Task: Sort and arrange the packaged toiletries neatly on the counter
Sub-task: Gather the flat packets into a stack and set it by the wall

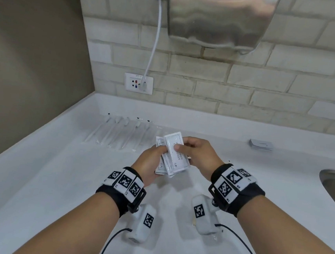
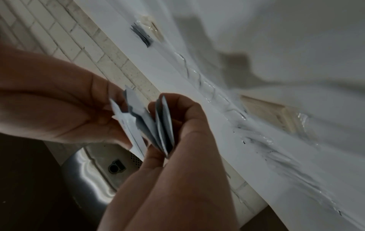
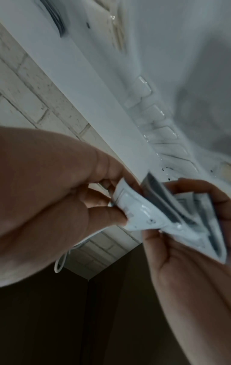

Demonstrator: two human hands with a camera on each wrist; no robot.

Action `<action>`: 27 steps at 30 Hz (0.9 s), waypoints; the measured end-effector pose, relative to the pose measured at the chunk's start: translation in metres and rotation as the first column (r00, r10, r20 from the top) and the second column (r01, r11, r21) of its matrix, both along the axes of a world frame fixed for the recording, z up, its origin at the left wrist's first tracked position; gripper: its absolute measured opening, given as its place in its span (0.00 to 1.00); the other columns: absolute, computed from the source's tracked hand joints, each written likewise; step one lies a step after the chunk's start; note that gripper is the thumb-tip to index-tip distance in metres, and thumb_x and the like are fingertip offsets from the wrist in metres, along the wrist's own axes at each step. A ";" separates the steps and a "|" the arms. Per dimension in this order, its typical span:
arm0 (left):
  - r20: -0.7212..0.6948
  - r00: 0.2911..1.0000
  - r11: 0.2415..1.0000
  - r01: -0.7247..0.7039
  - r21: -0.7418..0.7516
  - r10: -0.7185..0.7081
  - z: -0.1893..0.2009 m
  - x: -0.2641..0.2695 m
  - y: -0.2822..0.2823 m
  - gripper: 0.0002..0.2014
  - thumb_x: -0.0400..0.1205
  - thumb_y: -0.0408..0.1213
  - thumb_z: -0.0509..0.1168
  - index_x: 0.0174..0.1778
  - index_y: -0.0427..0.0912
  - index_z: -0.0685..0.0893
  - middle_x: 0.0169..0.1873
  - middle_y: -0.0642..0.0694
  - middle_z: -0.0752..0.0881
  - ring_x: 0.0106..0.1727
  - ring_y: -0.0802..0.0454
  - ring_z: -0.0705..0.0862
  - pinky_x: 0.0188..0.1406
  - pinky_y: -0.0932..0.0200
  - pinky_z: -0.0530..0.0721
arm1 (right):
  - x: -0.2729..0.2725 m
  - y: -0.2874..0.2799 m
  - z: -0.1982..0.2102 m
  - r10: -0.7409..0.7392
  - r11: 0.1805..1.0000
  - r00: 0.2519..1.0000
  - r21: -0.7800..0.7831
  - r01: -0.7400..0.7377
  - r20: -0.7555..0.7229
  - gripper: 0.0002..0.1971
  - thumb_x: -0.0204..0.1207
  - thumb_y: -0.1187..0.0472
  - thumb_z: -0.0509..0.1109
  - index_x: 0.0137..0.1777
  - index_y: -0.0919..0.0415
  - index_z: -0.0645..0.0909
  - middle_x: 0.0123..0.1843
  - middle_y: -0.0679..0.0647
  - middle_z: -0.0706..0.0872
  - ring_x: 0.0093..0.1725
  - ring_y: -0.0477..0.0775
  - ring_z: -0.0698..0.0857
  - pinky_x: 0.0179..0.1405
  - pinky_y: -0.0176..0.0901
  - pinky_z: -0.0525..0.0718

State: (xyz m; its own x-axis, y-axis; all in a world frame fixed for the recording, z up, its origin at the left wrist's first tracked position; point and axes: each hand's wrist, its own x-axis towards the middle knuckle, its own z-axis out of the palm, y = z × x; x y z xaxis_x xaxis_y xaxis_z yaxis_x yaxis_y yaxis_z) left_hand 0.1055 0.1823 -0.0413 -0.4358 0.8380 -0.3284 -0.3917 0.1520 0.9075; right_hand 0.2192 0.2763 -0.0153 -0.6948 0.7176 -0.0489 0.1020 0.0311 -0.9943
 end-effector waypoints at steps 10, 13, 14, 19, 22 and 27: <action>0.248 0.968 0.989 -0.001 0.151 -0.037 0.011 -0.003 0.001 0.30 0.83 0.53 0.45 0.67 0.37 0.82 0.58 0.33 0.86 0.57 0.35 0.85 0.49 0.49 0.83 | -0.011 0.002 -0.004 -0.033 0.996 0.999 0.079 0.030 0.038 0.14 0.69 0.67 0.80 0.53 0.68 0.84 0.32 0.49 0.81 0.29 0.42 0.84 0.28 0.31 0.83; 0.168 0.985 0.993 0.007 0.116 -0.027 0.010 0.000 -0.002 0.23 0.85 0.51 0.56 0.66 0.38 0.82 0.52 0.35 0.88 0.51 0.38 0.87 0.51 0.46 0.84 | -0.012 0.001 -0.007 -0.077 0.991 0.995 0.110 0.070 0.060 0.17 0.67 0.64 0.82 0.54 0.64 0.82 0.36 0.50 0.81 0.37 0.51 0.83 0.35 0.40 0.82; 0.128 0.992 0.995 -0.017 0.099 0.005 0.009 0.000 -0.002 0.18 0.86 0.45 0.59 0.65 0.37 0.81 0.51 0.35 0.87 0.52 0.37 0.87 0.54 0.44 0.84 | -0.011 0.000 -0.008 -0.099 0.988 0.992 0.126 0.088 0.077 0.20 0.67 0.61 0.82 0.56 0.62 0.81 0.40 0.50 0.81 0.39 0.51 0.83 0.36 0.39 0.81; -0.012 0.998 0.996 -0.060 0.065 0.060 0.004 -0.004 0.001 0.17 0.87 0.37 0.58 0.67 0.32 0.80 0.58 0.31 0.87 0.59 0.34 0.86 0.63 0.38 0.81 | -0.009 -0.008 -0.009 -0.008 0.998 0.990 -0.058 0.016 0.140 0.25 0.73 0.55 0.77 0.66 0.58 0.71 0.59 0.59 0.84 0.52 0.57 0.89 0.53 0.52 0.88; -0.027 0.999 0.995 -0.025 0.100 0.028 0.006 -0.004 0.002 0.17 0.88 0.39 0.58 0.68 0.33 0.79 0.60 0.30 0.87 0.62 0.31 0.85 0.68 0.31 0.78 | -0.004 -0.011 -0.008 0.136 0.980 0.982 -0.161 -0.115 0.132 0.23 0.73 0.60 0.77 0.65 0.63 0.75 0.59 0.65 0.87 0.49 0.59 0.89 0.47 0.49 0.89; -0.232 0.966 0.987 0.136 0.083 -0.113 0.003 -0.019 -0.013 0.17 0.79 0.40 0.69 0.60 0.34 0.86 0.52 0.36 0.89 0.52 0.37 0.84 0.53 0.47 0.78 | 0.009 -0.006 -0.005 0.233 0.967 0.930 0.031 -0.251 0.284 0.17 0.72 0.61 0.78 0.59 0.65 0.83 0.48 0.57 0.89 0.45 0.53 0.87 0.43 0.42 0.88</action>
